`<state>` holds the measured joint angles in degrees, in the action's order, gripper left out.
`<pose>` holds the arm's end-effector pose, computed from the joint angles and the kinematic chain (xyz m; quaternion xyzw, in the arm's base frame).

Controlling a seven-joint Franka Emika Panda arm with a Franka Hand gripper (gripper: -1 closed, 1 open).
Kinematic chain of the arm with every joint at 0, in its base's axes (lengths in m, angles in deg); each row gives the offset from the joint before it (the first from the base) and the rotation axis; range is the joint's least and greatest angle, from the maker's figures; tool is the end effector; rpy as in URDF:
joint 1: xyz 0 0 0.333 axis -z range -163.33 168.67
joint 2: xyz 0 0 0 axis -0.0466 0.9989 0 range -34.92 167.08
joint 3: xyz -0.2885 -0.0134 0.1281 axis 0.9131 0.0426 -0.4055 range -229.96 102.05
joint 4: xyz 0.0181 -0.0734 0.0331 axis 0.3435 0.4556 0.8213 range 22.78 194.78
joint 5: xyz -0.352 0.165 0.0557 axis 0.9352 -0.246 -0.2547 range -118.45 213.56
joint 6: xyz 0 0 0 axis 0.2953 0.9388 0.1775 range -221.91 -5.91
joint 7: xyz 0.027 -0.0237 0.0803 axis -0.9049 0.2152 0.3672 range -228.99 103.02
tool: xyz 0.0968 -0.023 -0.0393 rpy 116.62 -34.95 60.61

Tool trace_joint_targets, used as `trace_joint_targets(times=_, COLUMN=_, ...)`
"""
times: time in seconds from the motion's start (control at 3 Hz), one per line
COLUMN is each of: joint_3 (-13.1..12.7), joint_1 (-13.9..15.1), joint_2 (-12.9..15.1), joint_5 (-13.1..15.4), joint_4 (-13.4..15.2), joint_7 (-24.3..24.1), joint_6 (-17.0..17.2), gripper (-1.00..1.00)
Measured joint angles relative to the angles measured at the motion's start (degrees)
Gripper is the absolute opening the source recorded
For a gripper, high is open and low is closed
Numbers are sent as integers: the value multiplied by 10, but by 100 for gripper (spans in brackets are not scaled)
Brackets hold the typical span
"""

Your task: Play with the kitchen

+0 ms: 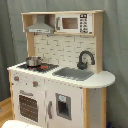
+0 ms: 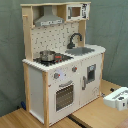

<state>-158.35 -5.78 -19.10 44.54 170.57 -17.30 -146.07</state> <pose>0.0445 0.4090 0.2934 0.2871 0.6837 0.2125 0.6364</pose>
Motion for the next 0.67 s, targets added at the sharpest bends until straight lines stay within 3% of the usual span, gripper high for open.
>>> trace_joint_targets(times=0.33, joint_3=19, joint_1=30, joint_2=-3, joint_5=2, joint_4=-38, joint_7=-8, joint_6=-26, gripper=100)
trace_joint_targets(times=0.67, joint_3=18, joint_1=75, joint_2=-3, joint_5=2, joint_4=-58, joint_7=-11, joint_6=-60, gripper=100)
